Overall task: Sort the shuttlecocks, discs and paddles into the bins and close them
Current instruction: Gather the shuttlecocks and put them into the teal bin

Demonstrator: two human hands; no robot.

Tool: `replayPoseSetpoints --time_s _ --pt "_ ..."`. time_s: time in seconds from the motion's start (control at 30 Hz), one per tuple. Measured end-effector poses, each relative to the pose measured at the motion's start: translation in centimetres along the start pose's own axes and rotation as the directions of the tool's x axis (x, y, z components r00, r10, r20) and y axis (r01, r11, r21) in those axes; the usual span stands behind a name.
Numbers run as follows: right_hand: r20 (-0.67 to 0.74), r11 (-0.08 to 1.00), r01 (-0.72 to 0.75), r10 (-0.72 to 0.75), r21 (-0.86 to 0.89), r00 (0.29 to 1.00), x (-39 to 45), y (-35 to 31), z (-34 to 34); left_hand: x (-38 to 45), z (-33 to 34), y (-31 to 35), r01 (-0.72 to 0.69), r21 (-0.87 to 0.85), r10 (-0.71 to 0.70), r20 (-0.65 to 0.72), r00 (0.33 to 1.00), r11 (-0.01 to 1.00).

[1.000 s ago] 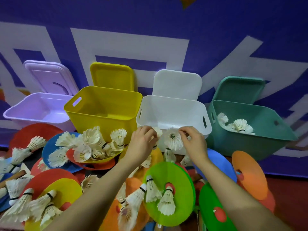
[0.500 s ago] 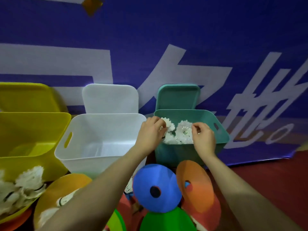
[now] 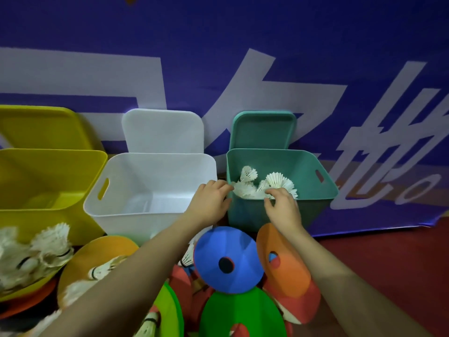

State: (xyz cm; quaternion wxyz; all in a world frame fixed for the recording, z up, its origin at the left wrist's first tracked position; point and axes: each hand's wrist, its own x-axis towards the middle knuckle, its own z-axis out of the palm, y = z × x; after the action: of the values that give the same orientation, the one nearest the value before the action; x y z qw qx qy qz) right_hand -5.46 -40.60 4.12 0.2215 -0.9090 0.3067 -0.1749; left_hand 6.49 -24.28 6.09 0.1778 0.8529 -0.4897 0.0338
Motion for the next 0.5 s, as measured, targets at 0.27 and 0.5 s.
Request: replayPoseSetpoints --time_s 0.27,0.5 --pt "0.029 0.961 0.222 -0.23 0.162 0.973 -8.2 -7.1 3.2 -10.4 -3.8 -3.8 0.028 0.025 -0.029 0.042 0.999 0.999" --pt "0.154 0.908 0.306 -0.359 0.286 0.921 -16.6 -13.9 7.6 -20.6 -5.5 -8.6 0.104 -0.016 -0.102 0.081 0.991 0.995"
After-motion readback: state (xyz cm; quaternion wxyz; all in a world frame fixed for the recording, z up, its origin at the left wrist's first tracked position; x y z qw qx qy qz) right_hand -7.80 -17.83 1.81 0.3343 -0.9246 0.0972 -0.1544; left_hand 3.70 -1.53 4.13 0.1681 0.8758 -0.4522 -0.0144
